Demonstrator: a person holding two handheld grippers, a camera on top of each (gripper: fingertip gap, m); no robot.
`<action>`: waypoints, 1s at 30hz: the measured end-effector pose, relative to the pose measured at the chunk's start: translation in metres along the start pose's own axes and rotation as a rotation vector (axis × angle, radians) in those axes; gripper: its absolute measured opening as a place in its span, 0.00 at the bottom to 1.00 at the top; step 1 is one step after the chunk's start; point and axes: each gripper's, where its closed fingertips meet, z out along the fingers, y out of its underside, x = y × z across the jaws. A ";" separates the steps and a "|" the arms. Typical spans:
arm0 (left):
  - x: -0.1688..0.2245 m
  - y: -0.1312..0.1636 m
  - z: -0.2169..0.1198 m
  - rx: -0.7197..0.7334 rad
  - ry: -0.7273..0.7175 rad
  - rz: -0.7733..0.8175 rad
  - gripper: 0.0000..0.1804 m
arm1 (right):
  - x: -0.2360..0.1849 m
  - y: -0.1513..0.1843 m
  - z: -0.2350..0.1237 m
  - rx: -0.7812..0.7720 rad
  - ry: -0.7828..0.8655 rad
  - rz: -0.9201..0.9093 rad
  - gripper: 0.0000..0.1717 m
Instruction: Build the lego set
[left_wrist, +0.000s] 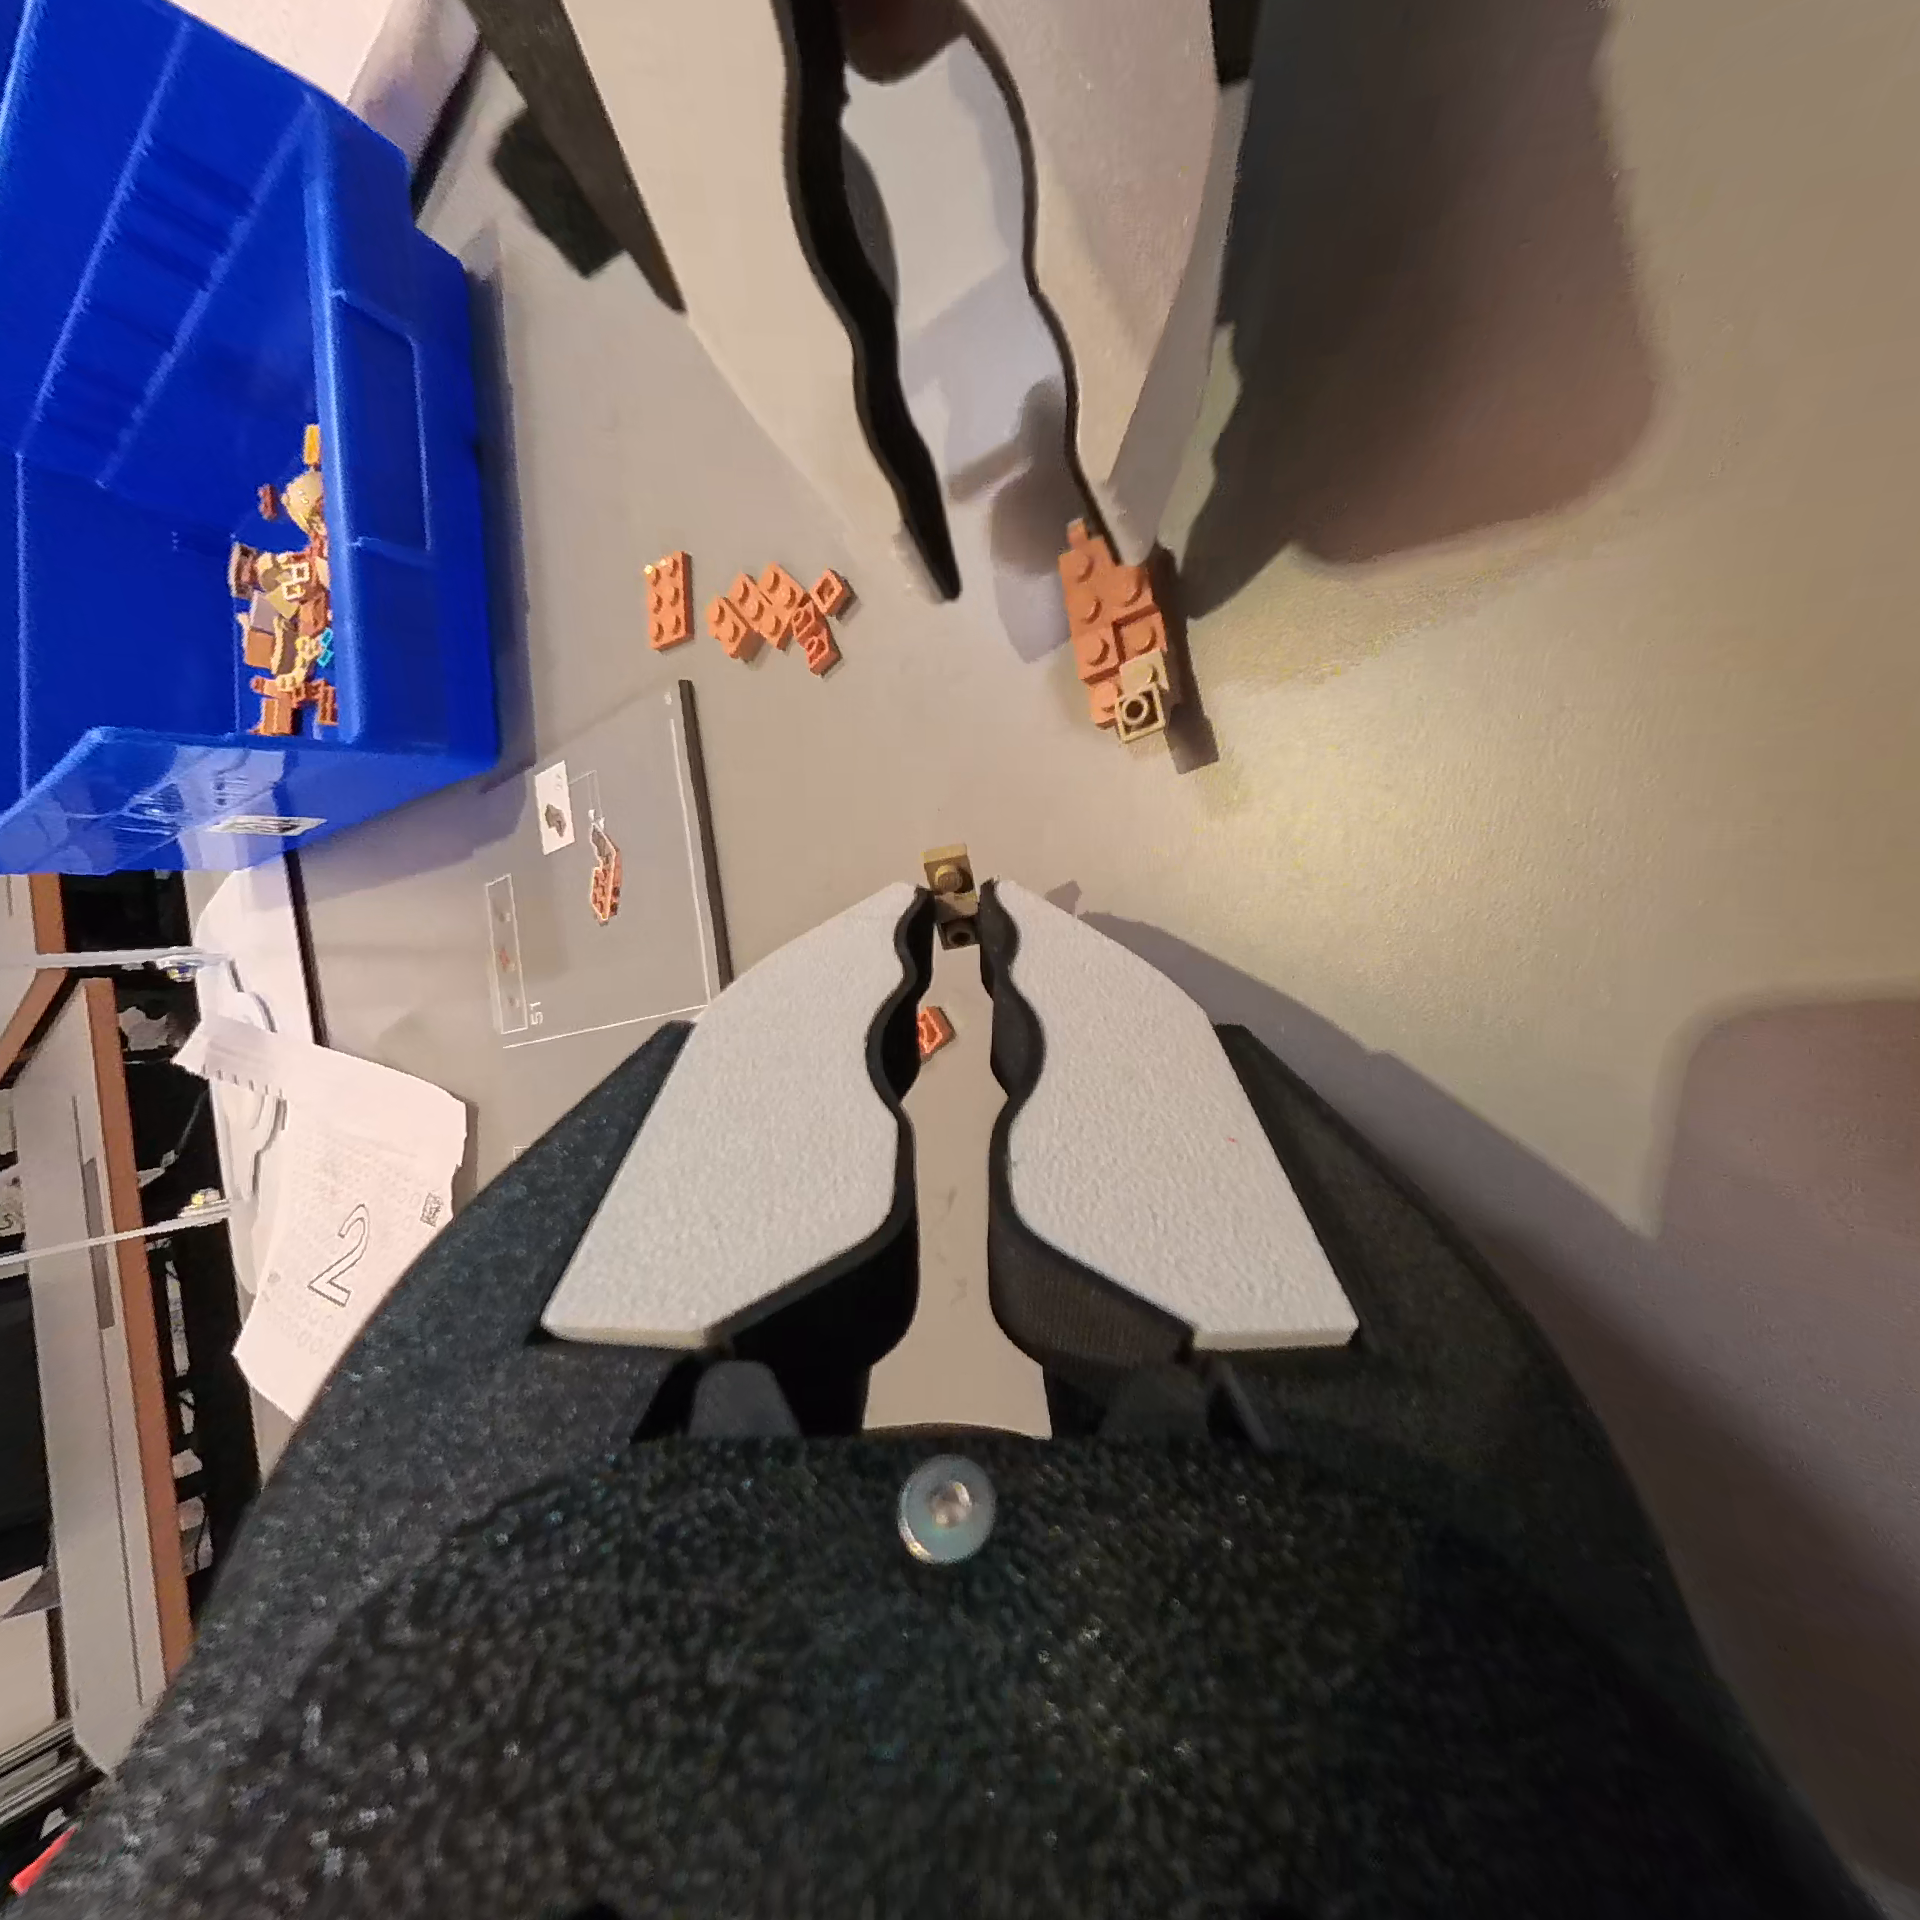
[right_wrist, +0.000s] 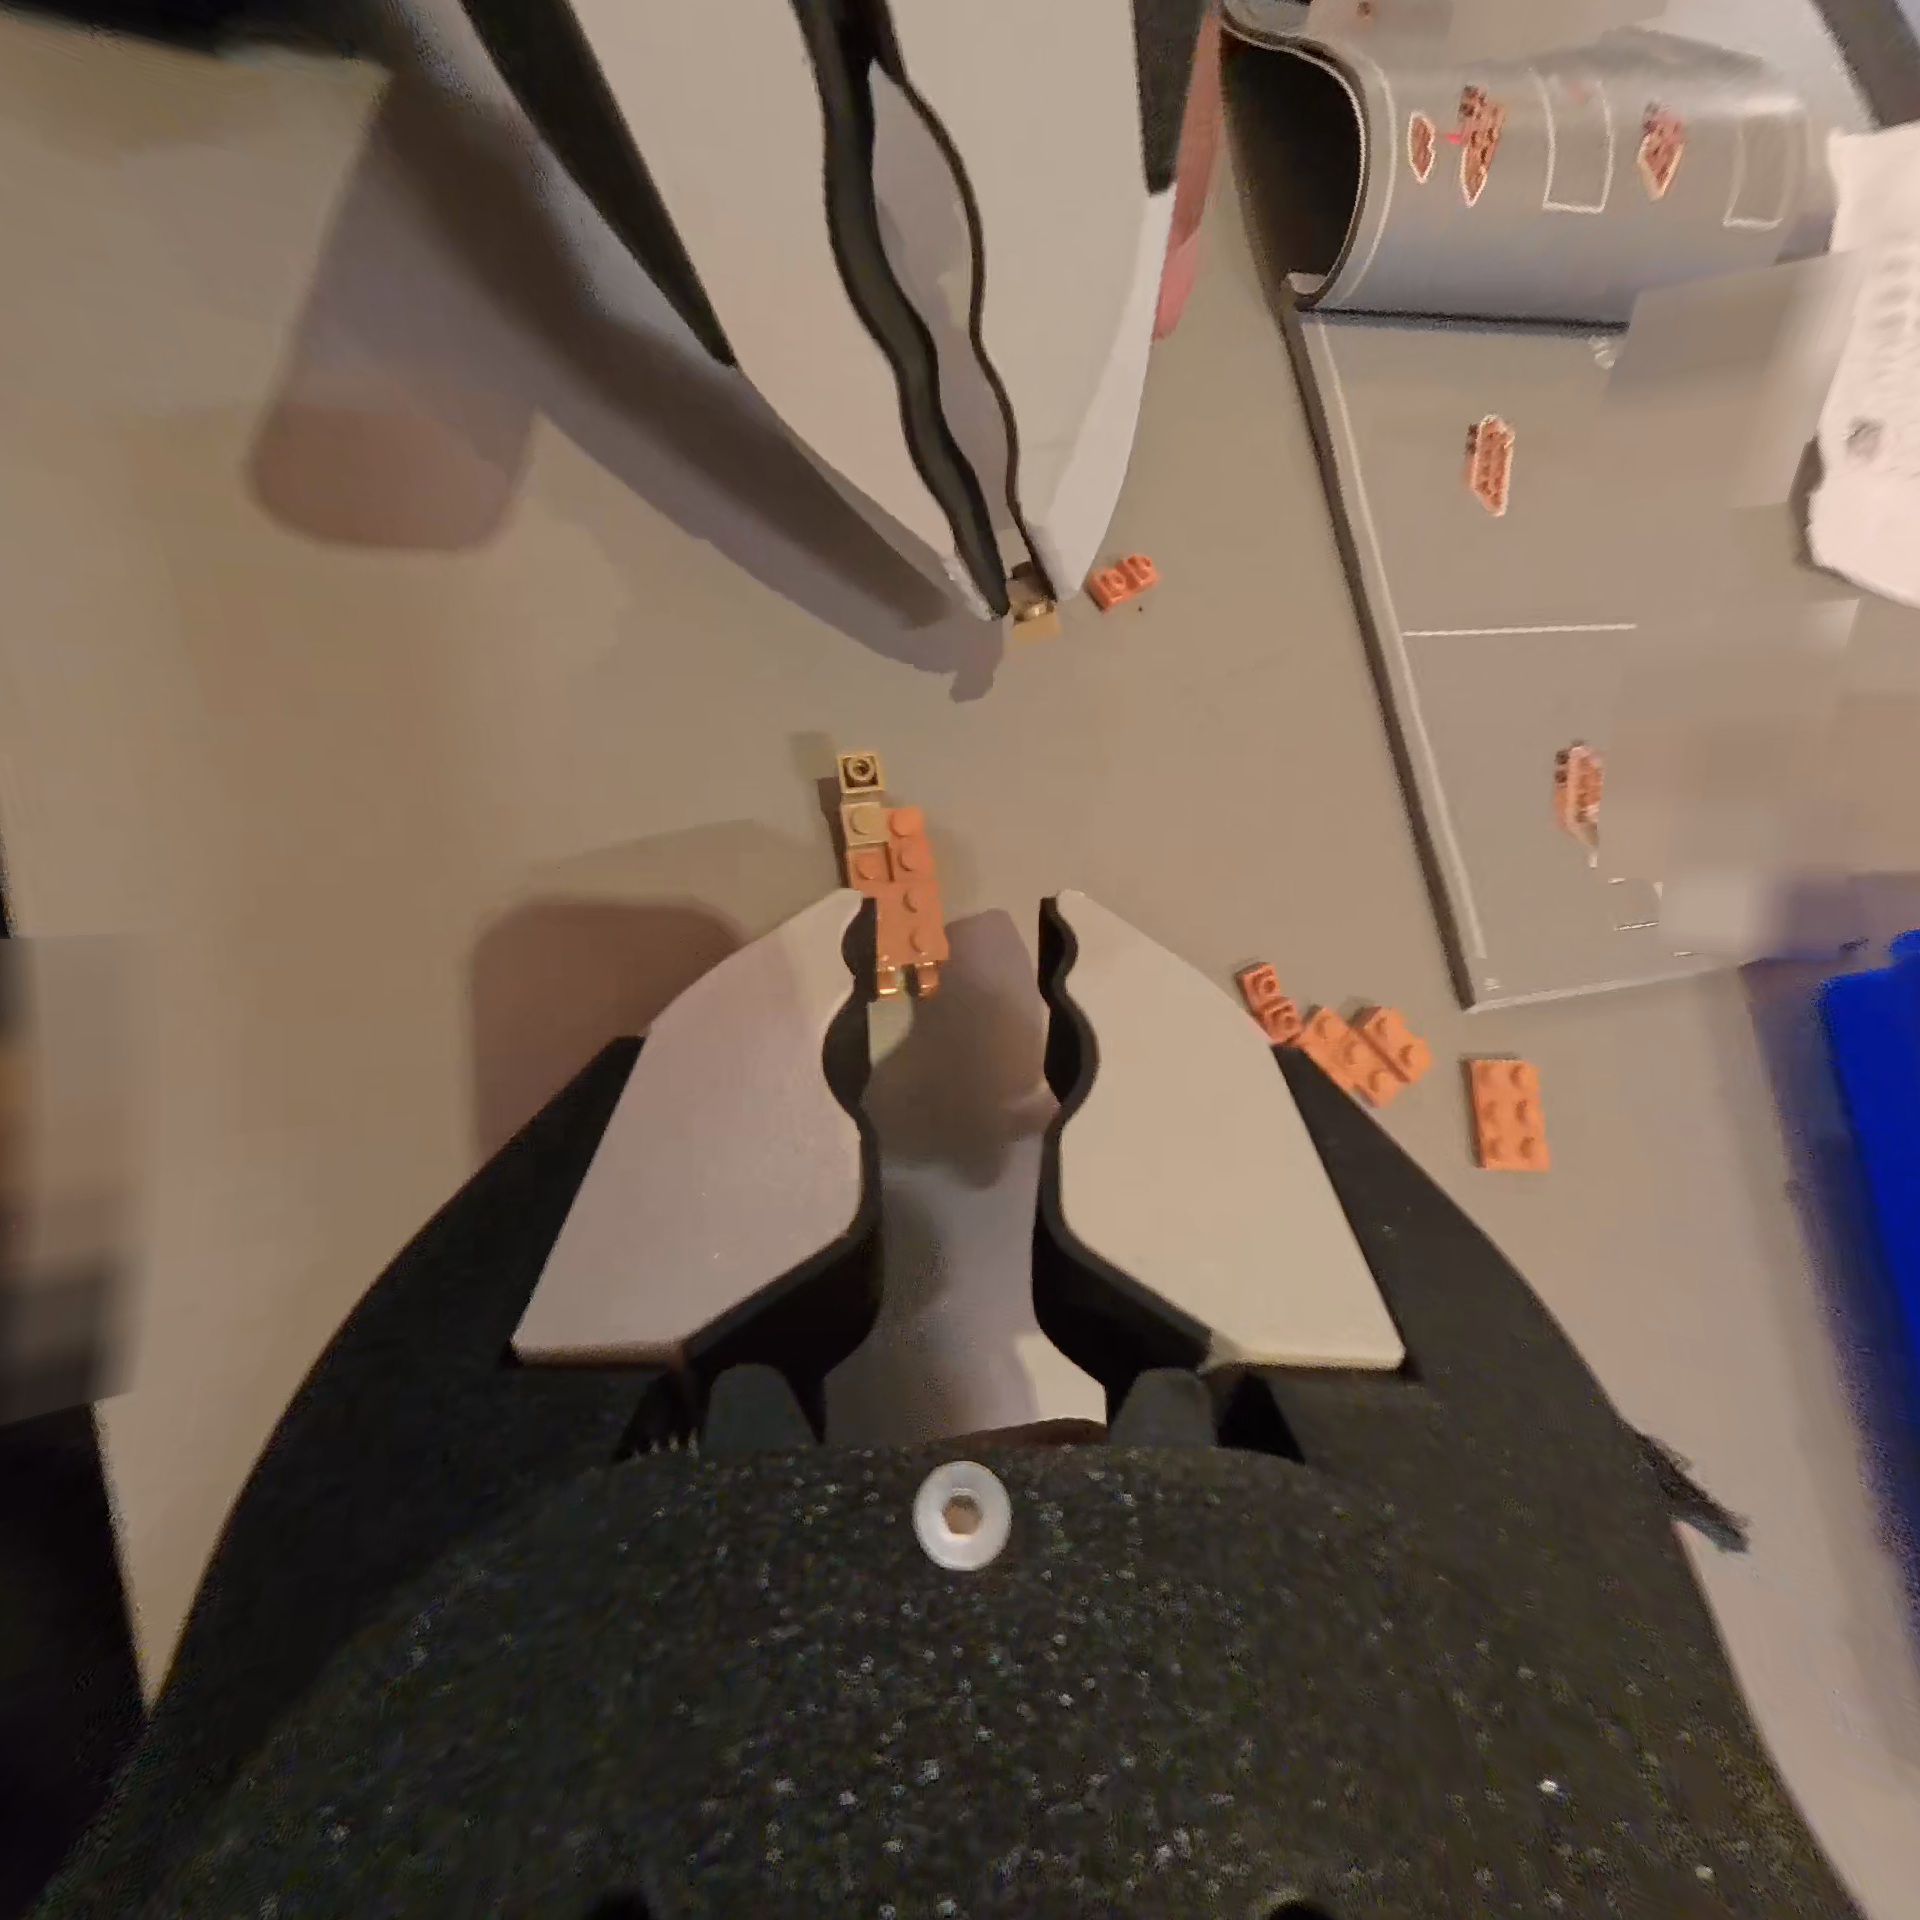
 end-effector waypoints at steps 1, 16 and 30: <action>0.000 0.000 0.000 0.000 0.000 0.001 0.04 | -0.003 0.000 0.000 0.008 -0.039 0.043 0.17; 0.000 -0.001 0.000 -0.012 -0.012 0.018 0.04 | -0.001 0.001 0.011 -0.084 -0.055 -0.058 0.08; -0.006 0.001 -0.002 -0.020 -0.040 0.006 0.04 | -0.025 0.001 -0.005 -0.033 0.157 -0.512 0.28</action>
